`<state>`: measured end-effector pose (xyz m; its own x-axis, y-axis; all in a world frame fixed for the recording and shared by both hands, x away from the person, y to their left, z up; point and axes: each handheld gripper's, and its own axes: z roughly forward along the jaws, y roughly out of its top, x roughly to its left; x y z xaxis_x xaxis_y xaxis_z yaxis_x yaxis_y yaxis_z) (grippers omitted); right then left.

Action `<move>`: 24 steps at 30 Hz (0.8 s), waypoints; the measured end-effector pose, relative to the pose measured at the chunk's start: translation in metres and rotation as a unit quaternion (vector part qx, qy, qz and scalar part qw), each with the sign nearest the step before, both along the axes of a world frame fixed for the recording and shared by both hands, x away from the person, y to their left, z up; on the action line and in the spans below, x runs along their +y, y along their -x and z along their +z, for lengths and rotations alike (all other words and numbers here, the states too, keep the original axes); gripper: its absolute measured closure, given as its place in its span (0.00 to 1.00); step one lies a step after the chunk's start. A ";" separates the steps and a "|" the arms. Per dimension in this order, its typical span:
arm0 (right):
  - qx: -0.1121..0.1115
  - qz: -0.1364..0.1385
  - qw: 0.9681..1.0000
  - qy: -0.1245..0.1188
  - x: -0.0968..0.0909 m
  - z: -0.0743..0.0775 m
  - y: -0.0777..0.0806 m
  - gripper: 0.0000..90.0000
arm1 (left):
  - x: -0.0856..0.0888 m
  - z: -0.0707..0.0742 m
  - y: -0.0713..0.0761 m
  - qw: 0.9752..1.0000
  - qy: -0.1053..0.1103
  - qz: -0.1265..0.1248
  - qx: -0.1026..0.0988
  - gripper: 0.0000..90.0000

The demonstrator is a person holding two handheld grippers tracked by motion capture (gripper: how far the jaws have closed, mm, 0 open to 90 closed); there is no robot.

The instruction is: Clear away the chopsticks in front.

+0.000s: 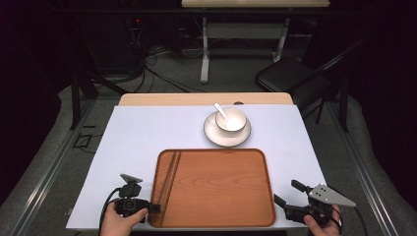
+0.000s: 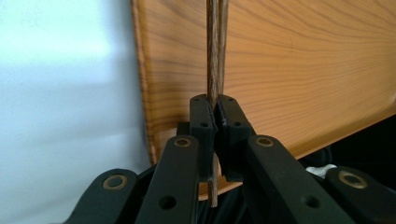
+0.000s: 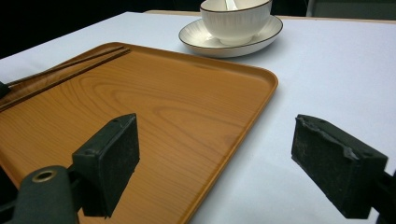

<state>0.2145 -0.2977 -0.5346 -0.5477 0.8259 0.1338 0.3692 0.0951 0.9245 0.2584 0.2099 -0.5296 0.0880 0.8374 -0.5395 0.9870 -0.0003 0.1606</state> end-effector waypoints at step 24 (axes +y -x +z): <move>0.000 0.000 1.000 0.000 0.000 0.000 0.000 0.17 | 0.004 0.007 -0.002 0.999 0.009 0.020 -0.043 0.75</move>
